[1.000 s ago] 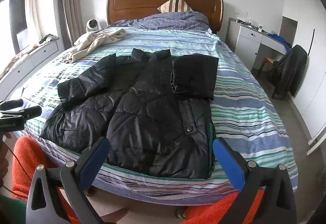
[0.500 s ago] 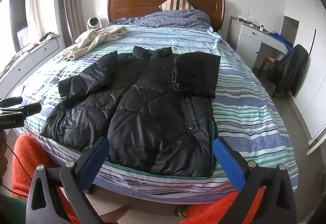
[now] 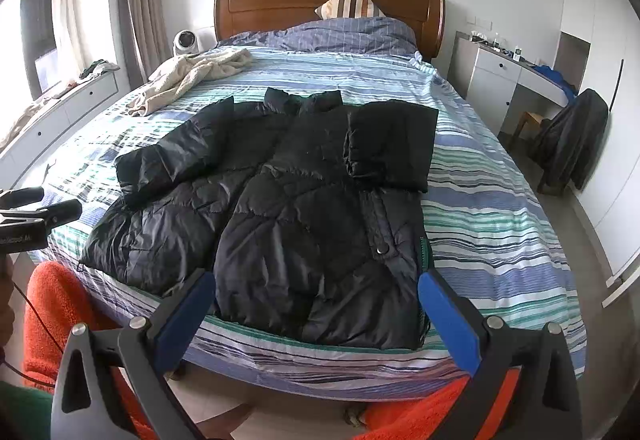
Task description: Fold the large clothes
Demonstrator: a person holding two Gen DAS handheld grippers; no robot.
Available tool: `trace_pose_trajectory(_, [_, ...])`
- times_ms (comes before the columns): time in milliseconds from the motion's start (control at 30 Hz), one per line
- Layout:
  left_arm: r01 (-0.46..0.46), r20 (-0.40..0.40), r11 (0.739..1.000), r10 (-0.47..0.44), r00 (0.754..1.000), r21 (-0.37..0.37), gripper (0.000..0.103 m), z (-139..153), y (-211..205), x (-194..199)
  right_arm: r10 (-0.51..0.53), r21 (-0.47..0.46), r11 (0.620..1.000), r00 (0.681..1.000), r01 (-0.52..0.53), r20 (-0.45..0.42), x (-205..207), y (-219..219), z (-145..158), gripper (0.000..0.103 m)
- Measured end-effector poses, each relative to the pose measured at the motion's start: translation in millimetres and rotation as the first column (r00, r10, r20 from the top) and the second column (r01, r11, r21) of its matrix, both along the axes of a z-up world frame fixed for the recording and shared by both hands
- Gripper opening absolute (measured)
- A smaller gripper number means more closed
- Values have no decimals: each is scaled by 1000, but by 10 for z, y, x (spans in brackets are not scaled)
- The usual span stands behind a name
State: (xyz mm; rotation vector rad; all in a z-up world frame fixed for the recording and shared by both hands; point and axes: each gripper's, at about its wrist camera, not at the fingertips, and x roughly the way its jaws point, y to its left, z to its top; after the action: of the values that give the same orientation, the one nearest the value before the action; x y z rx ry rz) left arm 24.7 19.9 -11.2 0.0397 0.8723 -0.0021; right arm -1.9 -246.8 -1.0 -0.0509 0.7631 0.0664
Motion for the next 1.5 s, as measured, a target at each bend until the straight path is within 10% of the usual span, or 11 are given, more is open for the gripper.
trace_pose_trajectory(1500, [39,20,999,-39,999,0,103,-14,-98,-82,36,0,999,999,-36,-4,-15,149,-14,103])
